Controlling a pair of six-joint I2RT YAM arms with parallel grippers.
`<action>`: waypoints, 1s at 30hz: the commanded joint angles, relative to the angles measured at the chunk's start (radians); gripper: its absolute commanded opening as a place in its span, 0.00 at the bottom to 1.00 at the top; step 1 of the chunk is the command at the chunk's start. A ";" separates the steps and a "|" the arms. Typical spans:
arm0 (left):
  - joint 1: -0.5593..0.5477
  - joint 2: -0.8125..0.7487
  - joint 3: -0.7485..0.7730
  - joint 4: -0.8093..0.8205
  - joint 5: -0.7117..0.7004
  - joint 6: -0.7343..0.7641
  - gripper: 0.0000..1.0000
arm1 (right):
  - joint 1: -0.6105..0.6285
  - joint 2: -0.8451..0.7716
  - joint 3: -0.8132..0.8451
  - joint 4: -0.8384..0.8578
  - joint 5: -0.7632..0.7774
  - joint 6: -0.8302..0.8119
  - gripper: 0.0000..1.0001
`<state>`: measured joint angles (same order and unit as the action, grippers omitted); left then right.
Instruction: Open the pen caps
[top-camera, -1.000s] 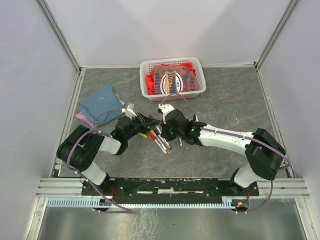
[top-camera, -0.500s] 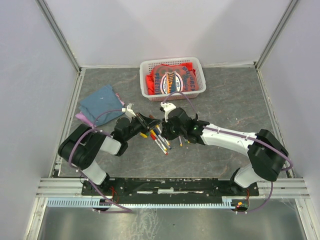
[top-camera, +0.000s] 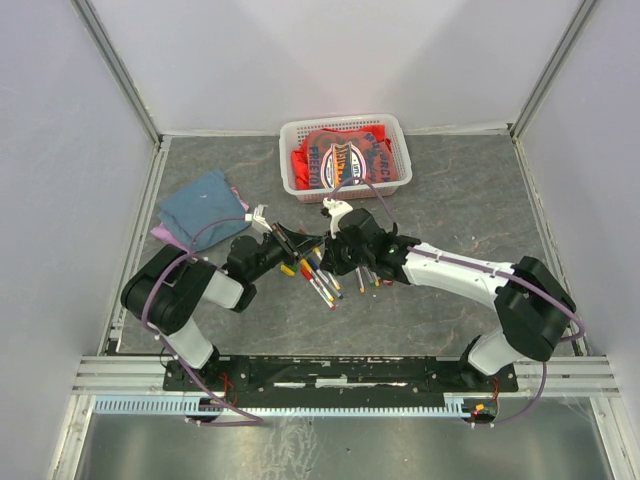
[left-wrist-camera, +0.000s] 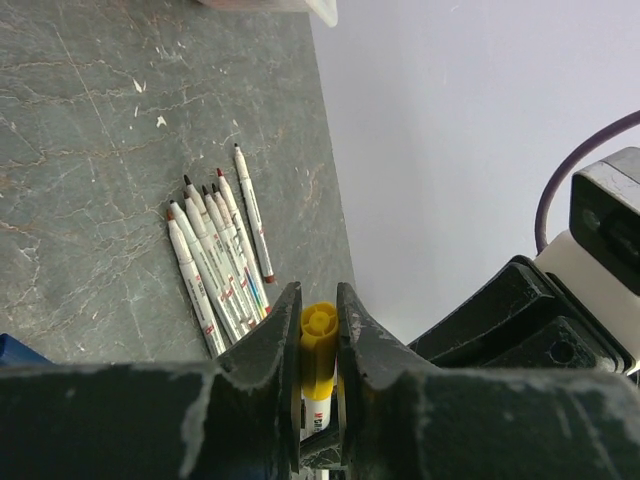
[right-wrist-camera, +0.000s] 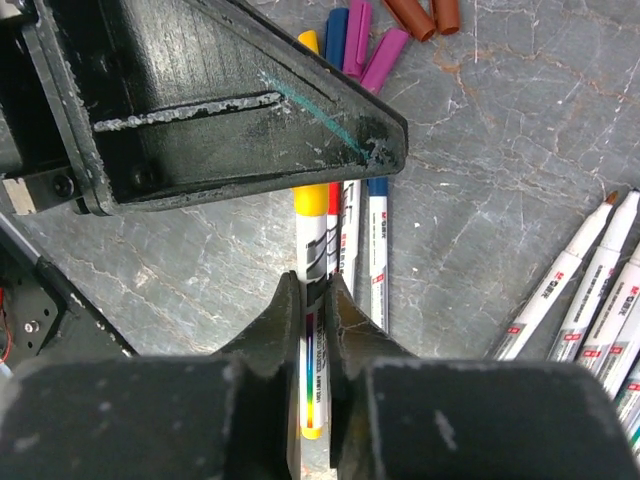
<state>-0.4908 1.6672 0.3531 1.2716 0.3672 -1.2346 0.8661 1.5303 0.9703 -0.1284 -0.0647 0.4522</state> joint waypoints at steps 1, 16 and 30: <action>-0.009 -0.029 0.010 0.079 0.037 -0.032 0.03 | -0.009 0.021 0.044 0.066 0.001 0.005 0.03; -0.032 -0.167 0.125 -0.423 -0.364 0.101 0.03 | 0.005 0.029 -0.025 0.005 0.289 -0.132 0.01; -0.030 -0.114 0.190 -0.313 -0.419 0.110 0.03 | 0.032 -0.027 -0.084 0.035 0.313 -0.110 0.01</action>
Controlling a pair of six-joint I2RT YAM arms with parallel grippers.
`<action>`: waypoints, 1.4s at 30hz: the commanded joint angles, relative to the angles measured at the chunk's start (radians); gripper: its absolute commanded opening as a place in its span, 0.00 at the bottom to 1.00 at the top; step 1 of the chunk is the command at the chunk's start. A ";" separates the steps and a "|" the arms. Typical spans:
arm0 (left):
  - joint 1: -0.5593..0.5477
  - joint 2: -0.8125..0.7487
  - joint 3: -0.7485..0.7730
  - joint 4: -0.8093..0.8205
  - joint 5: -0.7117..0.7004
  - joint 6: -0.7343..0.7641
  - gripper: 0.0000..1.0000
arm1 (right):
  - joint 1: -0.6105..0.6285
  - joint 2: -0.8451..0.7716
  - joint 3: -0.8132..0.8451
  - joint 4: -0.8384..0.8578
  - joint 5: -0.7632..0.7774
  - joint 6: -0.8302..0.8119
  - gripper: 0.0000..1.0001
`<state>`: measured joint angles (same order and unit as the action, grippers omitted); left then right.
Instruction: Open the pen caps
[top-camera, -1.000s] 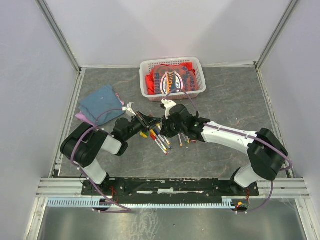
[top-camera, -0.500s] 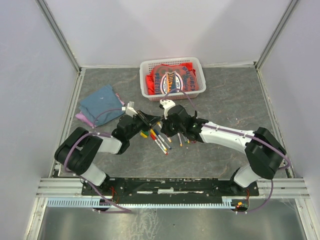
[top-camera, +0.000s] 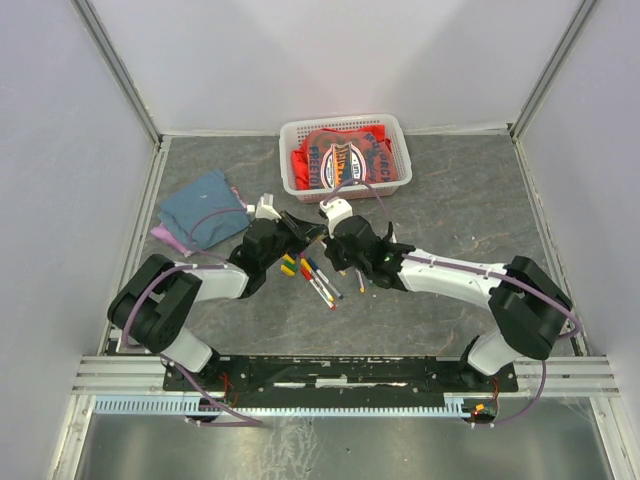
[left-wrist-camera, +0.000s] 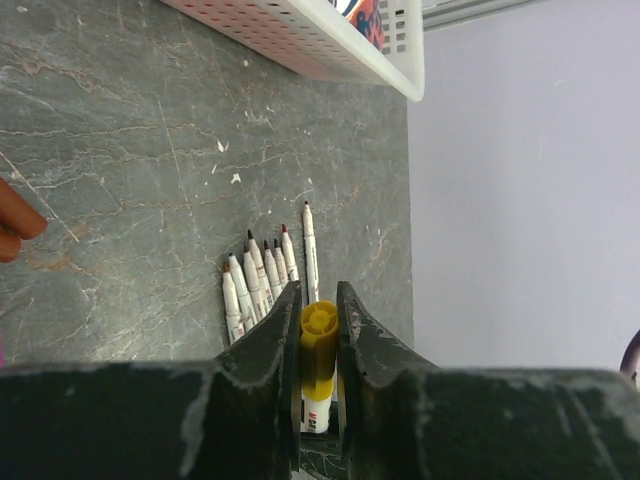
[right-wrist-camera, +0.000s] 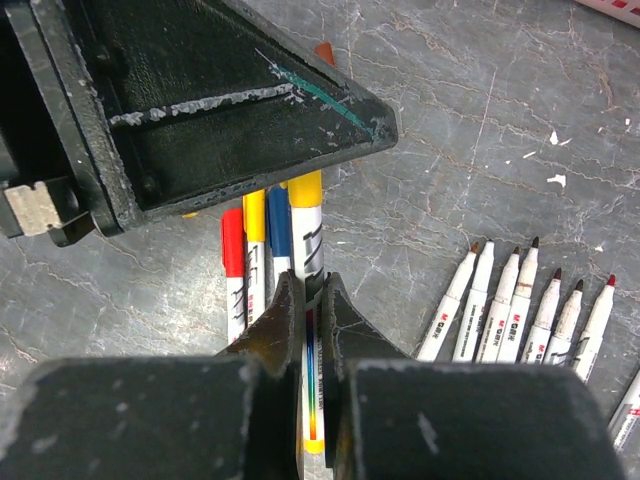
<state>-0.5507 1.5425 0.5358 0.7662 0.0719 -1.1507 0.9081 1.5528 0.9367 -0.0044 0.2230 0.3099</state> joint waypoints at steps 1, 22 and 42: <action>0.030 0.025 -0.005 0.251 -0.105 0.023 0.03 | -0.014 -0.062 -0.057 -0.079 -0.002 0.044 0.01; 0.063 0.261 -0.060 0.916 0.256 -0.113 0.03 | -0.198 -0.220 -0.235 0.223 -0.520 0.257 0.01; 0.060 -0.176 -0.096 -0.197 -0.208 0.134 0.03 | -0.128 -0.126 -0.113 -0.041 -0.121 0.141 0.01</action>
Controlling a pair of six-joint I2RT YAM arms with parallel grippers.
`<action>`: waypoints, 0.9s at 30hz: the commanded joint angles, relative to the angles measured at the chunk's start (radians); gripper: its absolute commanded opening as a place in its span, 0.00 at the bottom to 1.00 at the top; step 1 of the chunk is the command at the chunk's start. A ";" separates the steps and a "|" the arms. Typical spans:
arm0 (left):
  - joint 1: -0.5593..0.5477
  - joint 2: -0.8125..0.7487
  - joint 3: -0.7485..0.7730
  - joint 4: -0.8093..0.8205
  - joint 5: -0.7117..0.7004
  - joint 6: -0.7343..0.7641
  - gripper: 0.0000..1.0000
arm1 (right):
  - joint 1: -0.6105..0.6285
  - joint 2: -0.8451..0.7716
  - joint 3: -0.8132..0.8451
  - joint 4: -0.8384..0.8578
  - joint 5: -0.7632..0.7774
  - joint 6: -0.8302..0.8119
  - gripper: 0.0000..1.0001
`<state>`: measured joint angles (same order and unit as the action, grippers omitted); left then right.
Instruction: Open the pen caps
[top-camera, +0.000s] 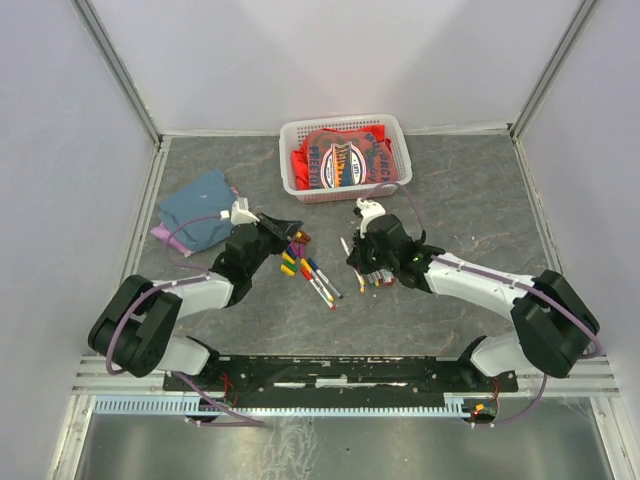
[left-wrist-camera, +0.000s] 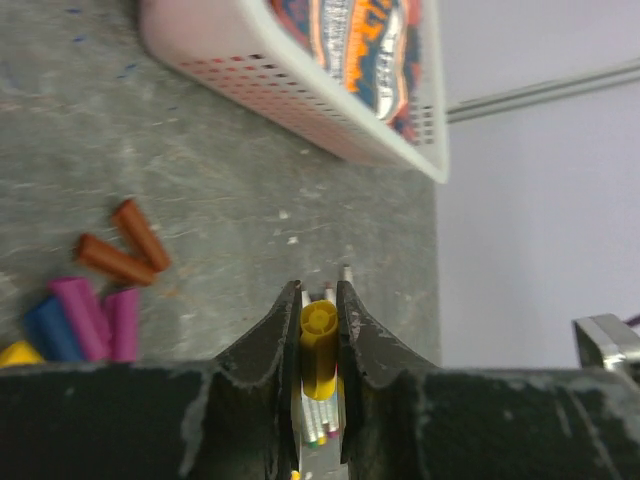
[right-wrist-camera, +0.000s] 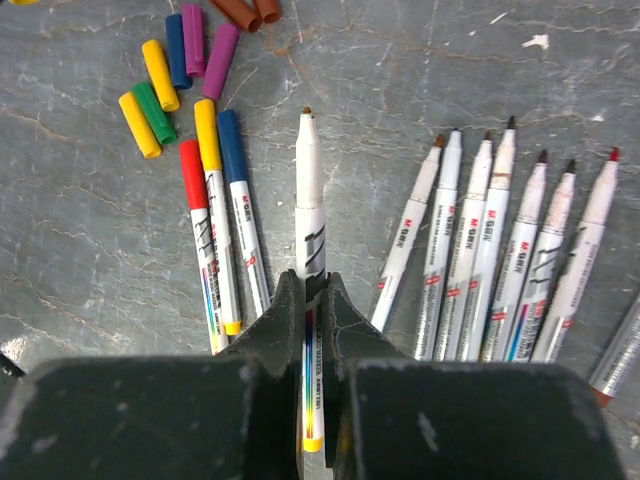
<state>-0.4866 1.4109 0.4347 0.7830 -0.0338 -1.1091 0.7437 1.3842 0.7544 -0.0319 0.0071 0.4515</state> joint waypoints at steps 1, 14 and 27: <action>-0.003 -0.049 -0.012 -0.218 -0.108 0.089 0.03 | 0.046 0.058 0.078 -0.016 0.106 0.003 0.01; -0.003 -0.085 -0.085 -0.324 -0.179 0.059 0.05 | 0.080 0.205 0.122 -0.013 0.218 0.058 0.01; -0.004 -0.069 -0.154 -0.256 -0.119 0.000 0.22 | 0.082 0.283 0.143 -0.018 0.263 0.071 0.03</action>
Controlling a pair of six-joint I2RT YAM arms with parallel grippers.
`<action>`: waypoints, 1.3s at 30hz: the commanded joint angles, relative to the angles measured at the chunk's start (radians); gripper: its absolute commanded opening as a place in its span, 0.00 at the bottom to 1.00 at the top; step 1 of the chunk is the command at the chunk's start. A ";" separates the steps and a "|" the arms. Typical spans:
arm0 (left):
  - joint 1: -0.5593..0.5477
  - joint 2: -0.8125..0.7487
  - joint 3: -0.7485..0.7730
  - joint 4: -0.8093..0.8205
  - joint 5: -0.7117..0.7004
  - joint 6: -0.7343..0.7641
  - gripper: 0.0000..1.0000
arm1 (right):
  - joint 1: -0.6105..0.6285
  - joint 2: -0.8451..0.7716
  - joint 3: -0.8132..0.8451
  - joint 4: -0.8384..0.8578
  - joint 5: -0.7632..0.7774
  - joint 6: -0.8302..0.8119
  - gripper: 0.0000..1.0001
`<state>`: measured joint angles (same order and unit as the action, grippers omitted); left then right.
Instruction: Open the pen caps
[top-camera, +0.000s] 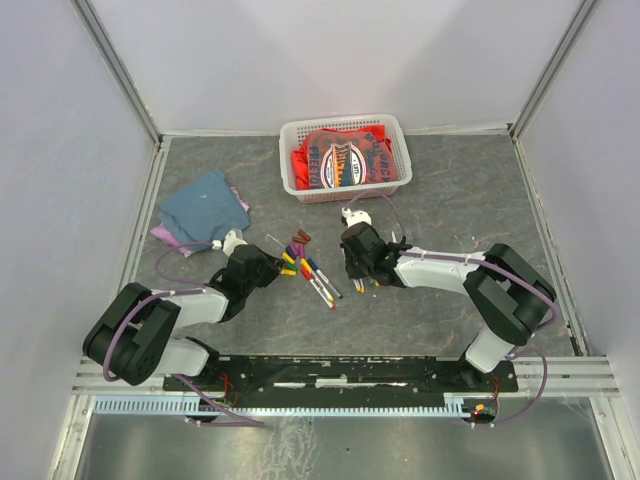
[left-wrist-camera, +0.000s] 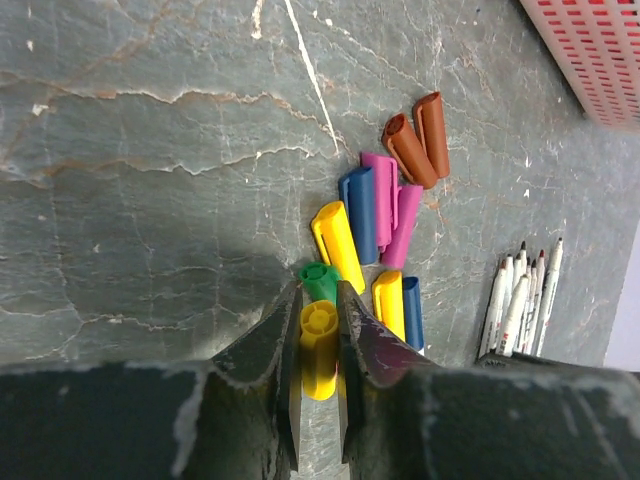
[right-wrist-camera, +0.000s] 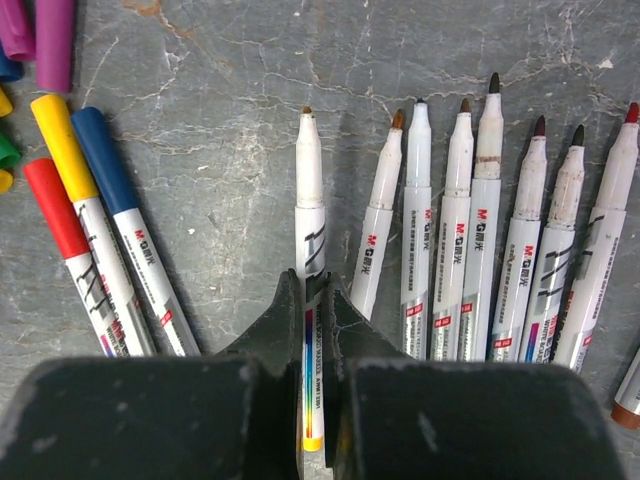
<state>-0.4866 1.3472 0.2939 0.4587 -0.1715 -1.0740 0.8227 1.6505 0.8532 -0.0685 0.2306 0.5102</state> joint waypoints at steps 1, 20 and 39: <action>-0.004 -0.005 -0.018 0.075 0.022 -0.039 0.25 | 0.003 0.026 0.050 0.017 0.044 0.013 0.04; -0.004 0.008 -0.035 0.106 0.034 -0.046 0.47 | 0.031 0.022 0.072 -0.046 0.168 -0.041 0.30; -0.004 -0.160 -0.004 -0.023 -0.031 0.016 0.52 | 0.144 -0.049 0.121 -0.067 0.147 -0.127 0.39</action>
<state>-0.4866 1.2160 0.2661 0.4385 -0.1692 -1.0939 0.9550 1.6146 0.9443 -0.1589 0.4194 0.4118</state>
